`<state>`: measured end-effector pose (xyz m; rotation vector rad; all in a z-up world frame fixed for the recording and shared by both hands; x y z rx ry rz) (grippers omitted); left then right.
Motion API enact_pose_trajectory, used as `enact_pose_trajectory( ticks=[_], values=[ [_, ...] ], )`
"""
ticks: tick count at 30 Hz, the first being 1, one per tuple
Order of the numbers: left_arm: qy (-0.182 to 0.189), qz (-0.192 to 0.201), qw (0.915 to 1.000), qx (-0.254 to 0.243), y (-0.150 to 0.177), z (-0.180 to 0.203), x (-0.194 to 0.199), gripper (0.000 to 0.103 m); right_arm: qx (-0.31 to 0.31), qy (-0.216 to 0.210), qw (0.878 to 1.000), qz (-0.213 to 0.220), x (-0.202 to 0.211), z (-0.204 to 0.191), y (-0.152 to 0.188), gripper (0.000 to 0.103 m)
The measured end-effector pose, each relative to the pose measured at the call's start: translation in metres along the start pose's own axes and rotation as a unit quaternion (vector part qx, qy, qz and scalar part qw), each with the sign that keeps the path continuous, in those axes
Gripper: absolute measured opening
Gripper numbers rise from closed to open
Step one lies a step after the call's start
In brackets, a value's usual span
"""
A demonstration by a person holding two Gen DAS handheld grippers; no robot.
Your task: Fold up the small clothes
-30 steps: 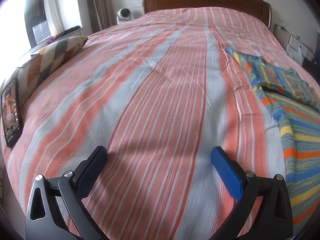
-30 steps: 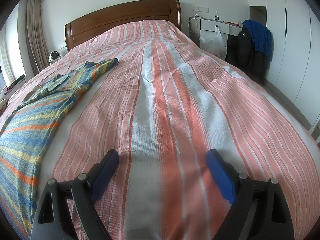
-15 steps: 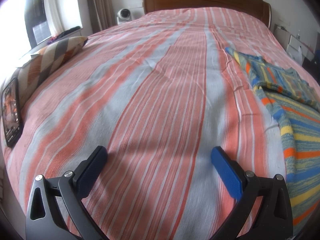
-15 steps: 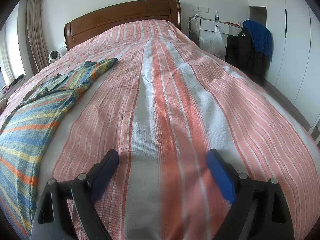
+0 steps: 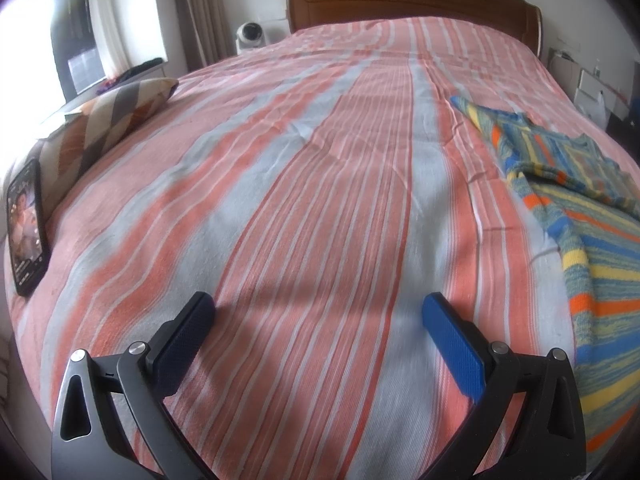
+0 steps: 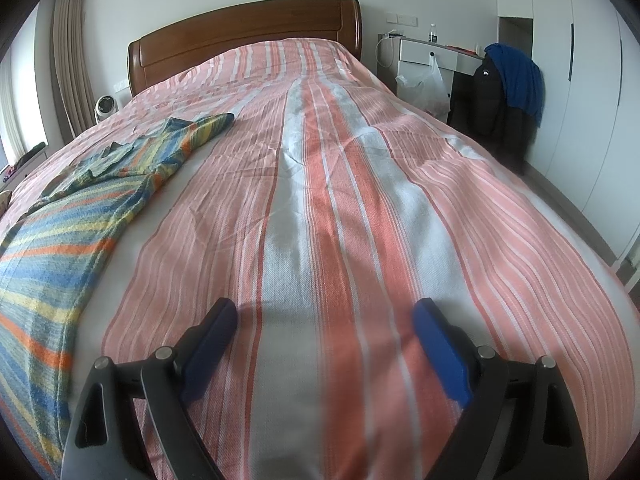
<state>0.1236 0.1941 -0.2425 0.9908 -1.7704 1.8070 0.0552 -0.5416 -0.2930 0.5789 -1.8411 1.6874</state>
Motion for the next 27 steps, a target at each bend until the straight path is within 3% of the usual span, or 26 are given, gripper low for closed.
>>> enact_pose_trajectory(
  ticks=[18, 21, 22, 23, 24, 27],
  values=[
    [-0.007, 0.002, 1.0, -0.002, -0.002, -0.001, 0.001, 0.103, 0.001, 0.001, 1.0, 0.001, -0.001, 0.0, 0.001, 0.089],
    [-0.005, -0.034, 0.9992, 0.018, -0.005, -0.008, 0.014, 0.1, 0.004, 0.002, 1.0, -0.014, 0.004, 0.001, -0.002, 0.089],
    [0.015, -0.041, 0.9983, 0.038, -0.004, -0.011, 0.026, 0.099, 0.001, -0.002, 1.0, -0.028, 0.01, 0.0, -0.004, 0.087],
    [0.069, -0.044, 0.9949, 0.06, -0.002, -0.015, 0.046, 0.099, -0.008, -0.024, 0.999, -0.039, 0.02, -0.002, -0.006, 0.087],
    [0.106, -0.051, 0.9911, 0.063, 0.001, -0.014, 0.059, 0.1, -0.025, -0.078, 0.996, -0.042, 0.039, -0.006, -0.009, 0.087],
    [0.148, -0.114, 0.9823, 0.008, 0.03, 0.002, 0.087, 0.1, -0.019, -0.18, 0.98, -0.082, 0.074, -0.025, -0.005, 0.087]
  ],
)
Point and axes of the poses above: each gripper's, at about its wrist camera, not at the fingertips, and x roughly against the way its jaws point, z to its right, y to its underside, the point moved 4 cm from there along -x, roughly the way its jaws point, and after that the axes turned 1 degree about -z, right-handed, at the moved point
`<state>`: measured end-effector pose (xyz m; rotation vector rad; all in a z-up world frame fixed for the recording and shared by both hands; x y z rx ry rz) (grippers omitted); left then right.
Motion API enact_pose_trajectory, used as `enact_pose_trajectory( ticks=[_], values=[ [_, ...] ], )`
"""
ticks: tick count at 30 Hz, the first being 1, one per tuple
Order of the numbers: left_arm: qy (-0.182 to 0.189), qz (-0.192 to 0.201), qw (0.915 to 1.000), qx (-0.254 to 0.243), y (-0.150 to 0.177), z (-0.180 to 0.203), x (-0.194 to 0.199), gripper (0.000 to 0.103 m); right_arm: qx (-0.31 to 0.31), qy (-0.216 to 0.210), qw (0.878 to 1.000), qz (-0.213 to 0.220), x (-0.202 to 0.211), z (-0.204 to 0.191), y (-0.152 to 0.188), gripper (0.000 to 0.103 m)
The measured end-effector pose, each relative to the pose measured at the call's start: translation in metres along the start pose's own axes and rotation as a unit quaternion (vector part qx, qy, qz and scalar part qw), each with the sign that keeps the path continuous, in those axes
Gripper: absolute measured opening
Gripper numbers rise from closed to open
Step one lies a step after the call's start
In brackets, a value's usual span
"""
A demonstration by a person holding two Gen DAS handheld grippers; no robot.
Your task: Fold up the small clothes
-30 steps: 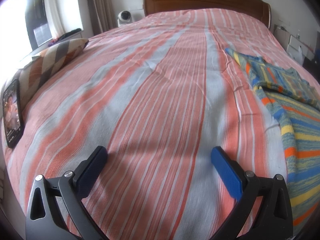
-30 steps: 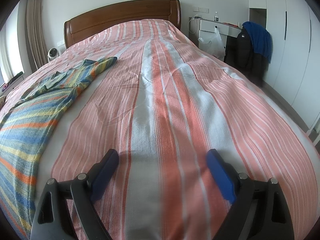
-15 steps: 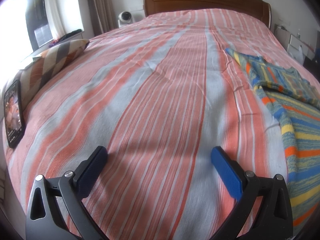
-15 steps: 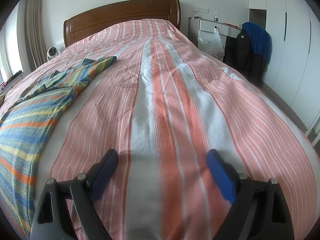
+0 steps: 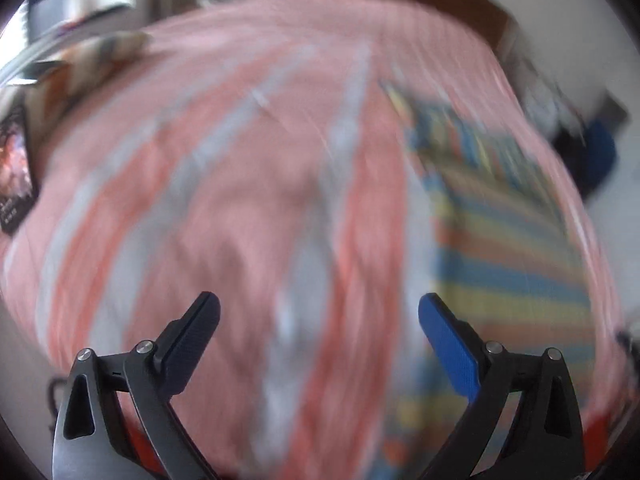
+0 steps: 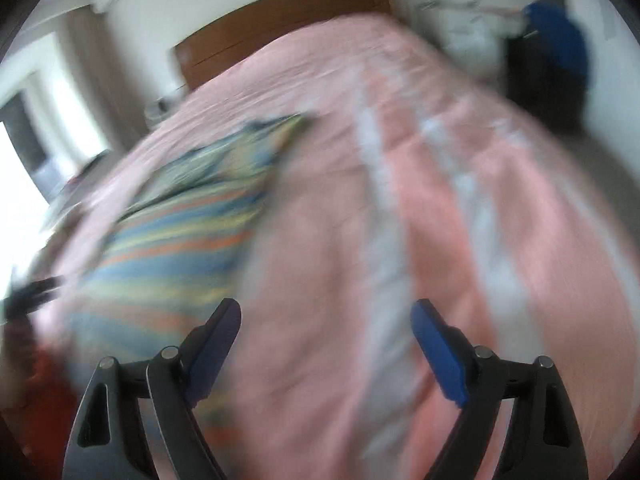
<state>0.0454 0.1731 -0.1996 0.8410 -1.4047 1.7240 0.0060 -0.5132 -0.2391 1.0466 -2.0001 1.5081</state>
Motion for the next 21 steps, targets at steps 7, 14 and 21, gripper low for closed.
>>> enact_pose_trajectory(
  ticks=[7, 14, 21],
  values=[
    [-0.007, -0.104, 0.9904, -0.092, 0.064, 0.043, -0.016, 0.082, -0.001, -0.095, 0.979, -0.183, -0.012, -0.029, 0.078, 0.067],
    [-0.042, -0.146, 0.9814, -0.118, 0.073, 0.051, -0.026, 0.047, 0.024, -0.092, 0.968, -0.231, -0.034, -0.036, 0.089, 0.019],
    [0.061, -0.141, 0.9874, -0.037, 0.044, 0.03, -0.005, 0.002, -0.013, -0.143, 0.973, -0.182, -0.006, -0.035, 0.063, 0.006]
  ],
)
Point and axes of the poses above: each gripper's, at about its wrist camera, not at the fingertips, and x roughly against the way its jaws point, z to its right, y to its underside, the point moved 4 cm from there along -x, roughly the way its jaws point, and after that the axes turned 1 degree about -z, right-handed, at the moved point
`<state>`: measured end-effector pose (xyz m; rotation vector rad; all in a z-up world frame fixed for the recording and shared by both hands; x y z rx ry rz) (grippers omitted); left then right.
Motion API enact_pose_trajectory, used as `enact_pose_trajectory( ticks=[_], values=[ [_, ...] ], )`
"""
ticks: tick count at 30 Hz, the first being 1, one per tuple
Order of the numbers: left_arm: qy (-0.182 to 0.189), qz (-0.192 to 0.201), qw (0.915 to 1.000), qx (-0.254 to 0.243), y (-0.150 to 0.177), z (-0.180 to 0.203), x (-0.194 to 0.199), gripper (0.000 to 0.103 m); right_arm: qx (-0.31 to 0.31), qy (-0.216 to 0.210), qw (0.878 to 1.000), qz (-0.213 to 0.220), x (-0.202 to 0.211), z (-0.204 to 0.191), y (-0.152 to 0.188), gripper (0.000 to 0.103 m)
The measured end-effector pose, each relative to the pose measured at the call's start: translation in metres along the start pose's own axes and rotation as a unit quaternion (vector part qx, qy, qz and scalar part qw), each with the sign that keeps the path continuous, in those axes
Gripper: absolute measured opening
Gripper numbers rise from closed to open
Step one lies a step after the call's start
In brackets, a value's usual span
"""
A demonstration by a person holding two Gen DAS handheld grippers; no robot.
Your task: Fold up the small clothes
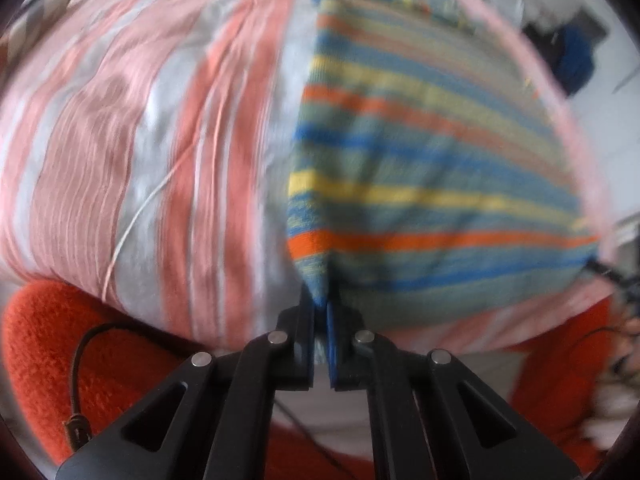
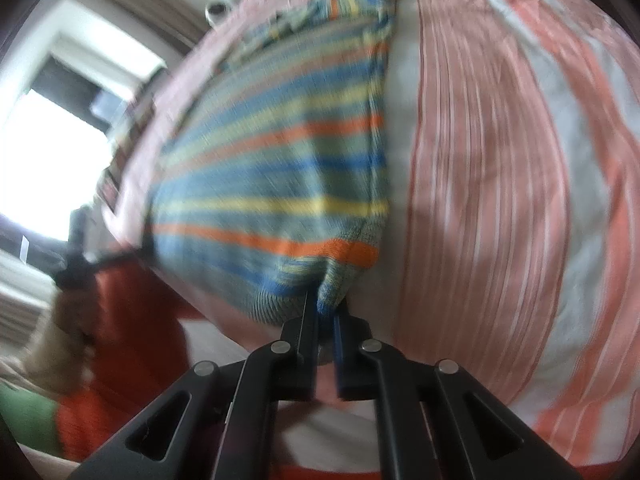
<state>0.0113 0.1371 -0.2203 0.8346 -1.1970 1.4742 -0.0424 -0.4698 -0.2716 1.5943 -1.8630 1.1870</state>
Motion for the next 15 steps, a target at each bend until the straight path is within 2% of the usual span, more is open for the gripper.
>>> enact_pose_trajectory(
  ticks=[2, 5, 9, 12, 15],
  values=[
    [0.044, 0.029, 0.9985, 0.012, -0.023, -0.007, 0.021, 0.002, -0.01, -0.025, 0.999, 0.032, 0.019, 0.001, -0.013, 0.006],
    [0.08, 0.068, 0.9943, 0.019, -0.066, -0.013, 0.038, 0.002, -0.013, -0.045, 0.996, 0.079, 0.037, 0.002, -0.044, 0.006],
    [0.09, 0.118, 0.9885, 0.027, -0.149, -0.018, 0.037, 0.002, -0.005, -0.029, 0.991, 0.131, 0.045, 0.013, -0.103, 0.006],
    [0.099, 0.134, 0.9847, 0.051, -0.207, -0.022, 0.017, 0.002, -0.011, -0.019, 0.987, 0.16, 0.039, 0.026, -0.156, 0.006],
    [0.084, 0.146, 0.9837, 0.062, -0.259, -0.01, -0.012, 0.002, -0.013, -0.007, 0.985, 0.174, 0.024, 0.035, -0.21, 0.006]
  ],
)
Point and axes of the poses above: each gripper's, at about its wrist camera, not at the fingertips, and x roughly against the way its jaws point, z to its right, y to its underside, the point moved 4 cm from there along -x, roughly the way its jaws point, and after that the axes turned 1 degree about -z, right-handed, at the moved point
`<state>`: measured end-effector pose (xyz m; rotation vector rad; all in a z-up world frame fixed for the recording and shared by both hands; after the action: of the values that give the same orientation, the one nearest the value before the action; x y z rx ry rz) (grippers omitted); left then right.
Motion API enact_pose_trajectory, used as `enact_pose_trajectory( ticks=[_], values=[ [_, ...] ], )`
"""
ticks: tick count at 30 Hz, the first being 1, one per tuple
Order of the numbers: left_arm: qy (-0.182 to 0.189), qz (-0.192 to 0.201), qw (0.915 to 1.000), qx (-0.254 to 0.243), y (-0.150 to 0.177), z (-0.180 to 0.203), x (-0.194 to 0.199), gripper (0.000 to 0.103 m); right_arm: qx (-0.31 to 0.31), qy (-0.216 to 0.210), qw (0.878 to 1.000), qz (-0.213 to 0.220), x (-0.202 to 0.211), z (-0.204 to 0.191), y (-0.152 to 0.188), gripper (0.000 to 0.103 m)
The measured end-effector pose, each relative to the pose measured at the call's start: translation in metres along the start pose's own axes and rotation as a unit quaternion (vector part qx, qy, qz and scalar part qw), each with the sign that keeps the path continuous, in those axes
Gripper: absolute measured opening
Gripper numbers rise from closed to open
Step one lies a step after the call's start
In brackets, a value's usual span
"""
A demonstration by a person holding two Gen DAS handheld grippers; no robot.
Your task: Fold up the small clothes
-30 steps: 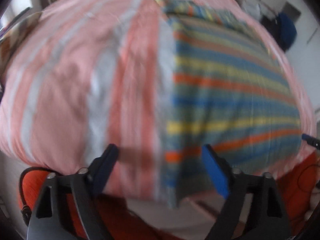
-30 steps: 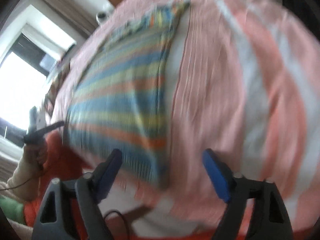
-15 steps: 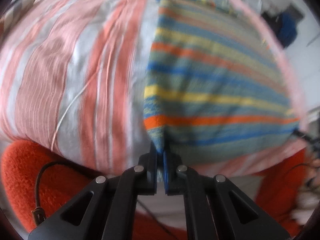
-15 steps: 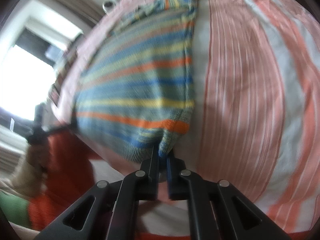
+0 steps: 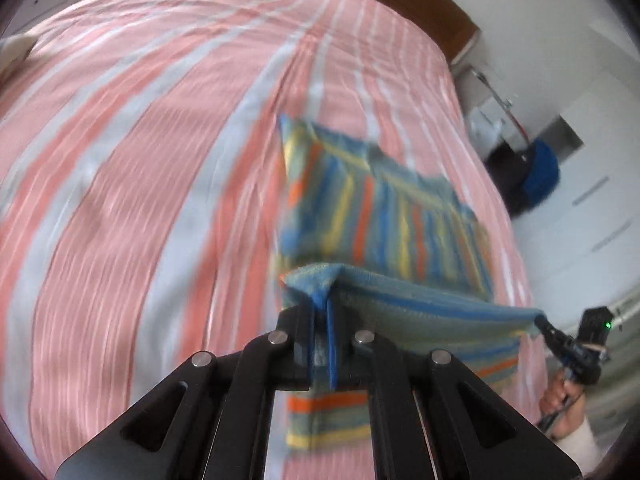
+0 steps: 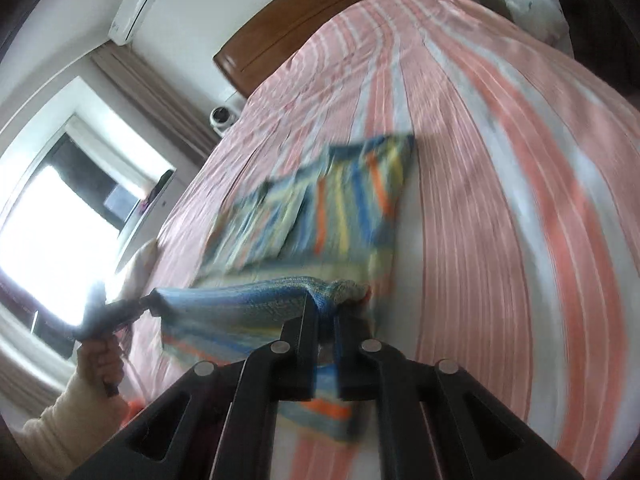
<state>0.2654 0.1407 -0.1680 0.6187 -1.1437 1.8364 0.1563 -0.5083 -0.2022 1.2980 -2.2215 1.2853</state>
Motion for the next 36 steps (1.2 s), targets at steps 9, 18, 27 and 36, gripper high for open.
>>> enact_pose_trajectory(
  ticks=[9, 18, 27, 36],
  values=[
    [-0.038, -0.006, 0.9991, 0.014, -0.074, 0.011, -0.084, 0.003, 0.006, 0.026, 1.0, -0.002, -0.099, 0.018, -0.115, 0.006],
    [-0.073, 0.058, 0.9932, 0.069, -0.113, -0.022, -0.087, 0.067, -0.115, 0.021, 0.99, 0.074, -0.139, 0.079, -0.156, 0.047],
    [-0.073, -0.049, 0.9927, -0.083, 0.015, 0.006, -0.035, 0.067, 0.032, 0.013, 0.997, -0.071, -0.069, 0.035, -0.066, 0.047],
    [-0.13, -0.058, 0.9793, -0.143, 0.059, 0.038, -0.044, 0.005, 0.051, 0.067, 0.984, -0.154, -0.074, 0.017, 0.0, 0.008]
  ],
)
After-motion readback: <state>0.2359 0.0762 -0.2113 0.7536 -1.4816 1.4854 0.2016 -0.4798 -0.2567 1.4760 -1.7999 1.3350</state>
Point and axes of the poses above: each gripper's, at about its wrist camera, not at the fingertips, and x roughly against the way its jaws point, z to its right, y to its underside, the point moved 4 cm from there along -x, roughly the way its jaws point, and after that the axes turned 1 degree about -z, right-handed, at the moved point
